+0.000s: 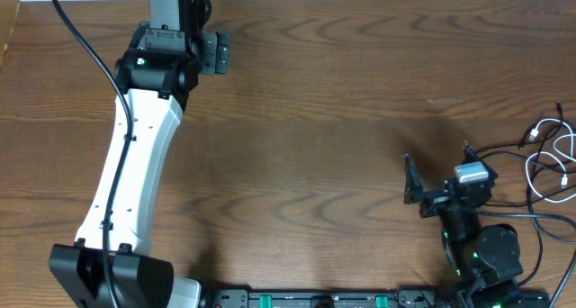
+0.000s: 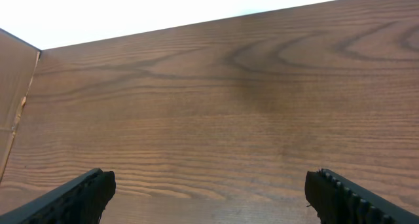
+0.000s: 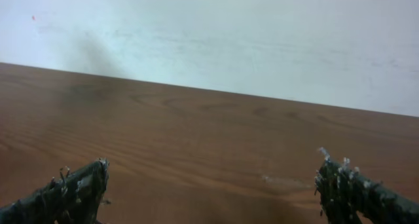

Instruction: Untangle cables

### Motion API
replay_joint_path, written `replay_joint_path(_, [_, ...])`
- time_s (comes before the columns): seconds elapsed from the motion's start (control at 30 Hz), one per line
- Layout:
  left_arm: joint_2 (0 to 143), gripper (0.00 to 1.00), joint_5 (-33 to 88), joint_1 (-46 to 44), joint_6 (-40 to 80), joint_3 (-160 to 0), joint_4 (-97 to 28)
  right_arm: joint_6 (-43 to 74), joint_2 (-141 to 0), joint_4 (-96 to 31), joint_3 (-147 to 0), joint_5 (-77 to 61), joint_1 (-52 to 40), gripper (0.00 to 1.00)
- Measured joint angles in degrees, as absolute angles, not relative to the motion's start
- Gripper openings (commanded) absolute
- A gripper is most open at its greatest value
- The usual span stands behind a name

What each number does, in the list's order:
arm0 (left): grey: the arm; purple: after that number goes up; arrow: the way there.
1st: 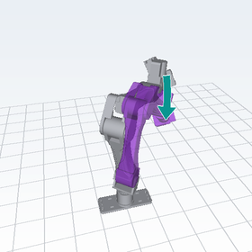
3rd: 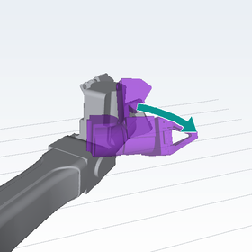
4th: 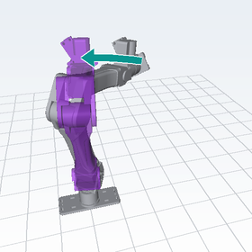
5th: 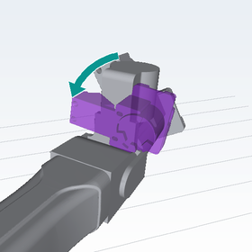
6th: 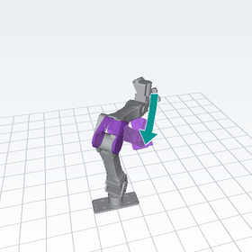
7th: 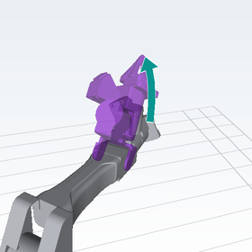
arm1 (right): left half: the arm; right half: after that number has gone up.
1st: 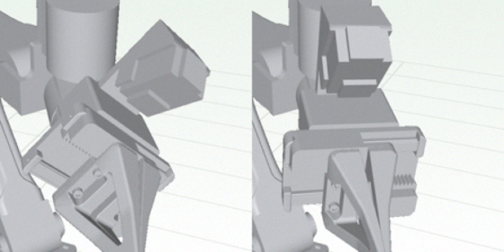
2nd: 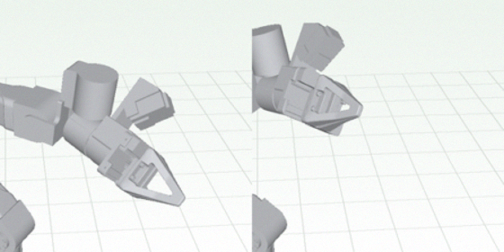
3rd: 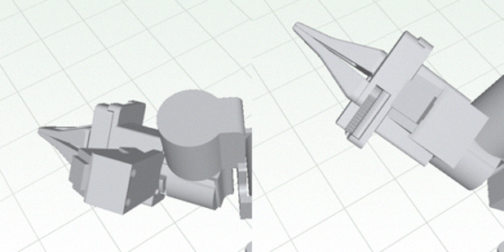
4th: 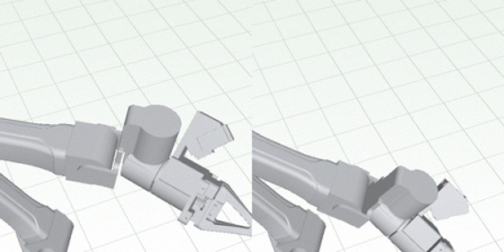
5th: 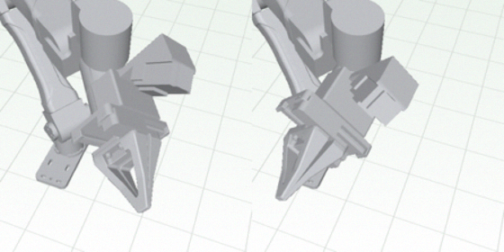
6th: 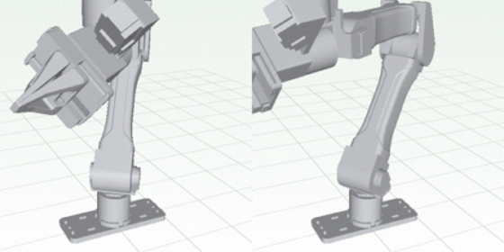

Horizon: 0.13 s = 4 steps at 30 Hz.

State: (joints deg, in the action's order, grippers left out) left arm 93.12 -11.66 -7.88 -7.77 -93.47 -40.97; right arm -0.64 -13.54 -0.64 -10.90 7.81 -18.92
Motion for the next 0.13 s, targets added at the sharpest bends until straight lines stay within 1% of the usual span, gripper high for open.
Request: replay_joint_path(0.13, [92.9, 0.98, -11.7, -7.9, -7.8, -93.5, -41.0, -0.7, -11.3, 1.6, -7.5, 5.7, -17.8, 0.99])
